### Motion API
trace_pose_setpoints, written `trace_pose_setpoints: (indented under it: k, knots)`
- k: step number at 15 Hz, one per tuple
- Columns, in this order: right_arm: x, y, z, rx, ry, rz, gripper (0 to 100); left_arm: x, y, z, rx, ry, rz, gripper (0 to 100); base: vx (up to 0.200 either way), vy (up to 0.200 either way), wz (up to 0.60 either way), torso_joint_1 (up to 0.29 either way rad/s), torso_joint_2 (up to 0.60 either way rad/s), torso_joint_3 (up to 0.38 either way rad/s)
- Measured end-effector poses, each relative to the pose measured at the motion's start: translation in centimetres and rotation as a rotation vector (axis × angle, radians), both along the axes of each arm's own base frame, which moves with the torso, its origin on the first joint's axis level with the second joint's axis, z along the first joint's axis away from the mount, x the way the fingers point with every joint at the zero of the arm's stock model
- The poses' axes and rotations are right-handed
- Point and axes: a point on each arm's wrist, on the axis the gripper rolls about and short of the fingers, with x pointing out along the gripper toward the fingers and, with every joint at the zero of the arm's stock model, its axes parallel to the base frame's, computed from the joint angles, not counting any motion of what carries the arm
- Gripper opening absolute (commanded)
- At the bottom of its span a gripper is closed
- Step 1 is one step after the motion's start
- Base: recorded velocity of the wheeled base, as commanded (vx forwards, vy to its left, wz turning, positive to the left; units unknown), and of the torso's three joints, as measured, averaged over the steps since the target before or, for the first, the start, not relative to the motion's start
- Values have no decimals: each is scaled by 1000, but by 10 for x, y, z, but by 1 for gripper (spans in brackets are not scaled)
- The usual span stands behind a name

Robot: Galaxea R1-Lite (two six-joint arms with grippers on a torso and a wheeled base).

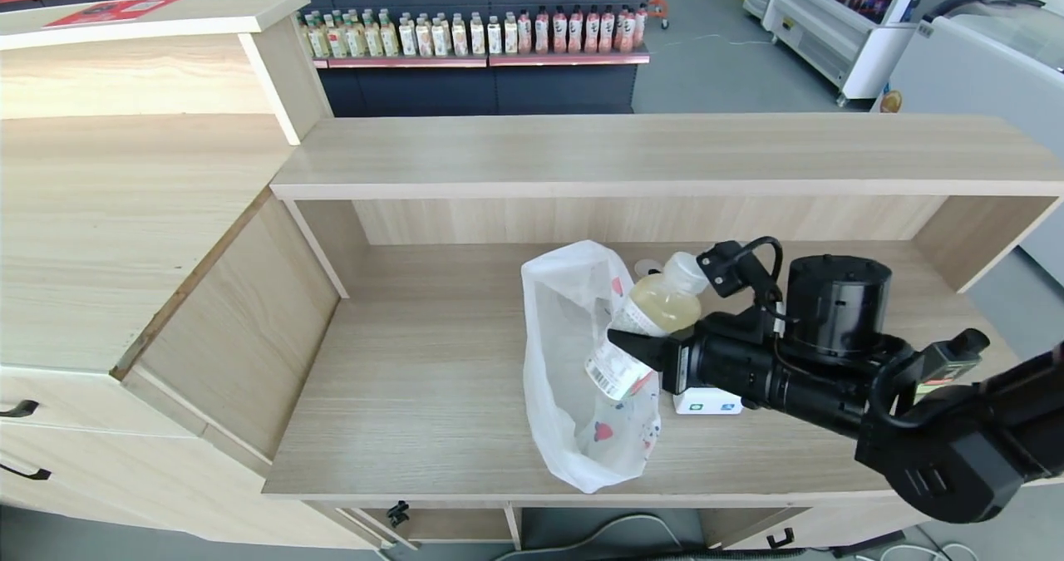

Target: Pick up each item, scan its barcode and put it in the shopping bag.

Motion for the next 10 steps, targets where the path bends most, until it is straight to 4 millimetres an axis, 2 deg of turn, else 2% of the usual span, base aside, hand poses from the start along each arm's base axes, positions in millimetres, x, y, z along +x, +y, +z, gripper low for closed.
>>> trace_pose_setpoints:
  k: [4,7,10]
  knots:
    - [20,11,-32,-94,-28,22,0,0,0,0,0,0,0,100,0,0,0,0,0,0]
    - [34,23,-57,-118,-119,38,0,0,0,0,0,0,0,100,0,0,0,0,0,0]
    - [59,38,-87,-167,-242,50,0,0,0,0,0,0,1,100,0,0,0,0,0,0]
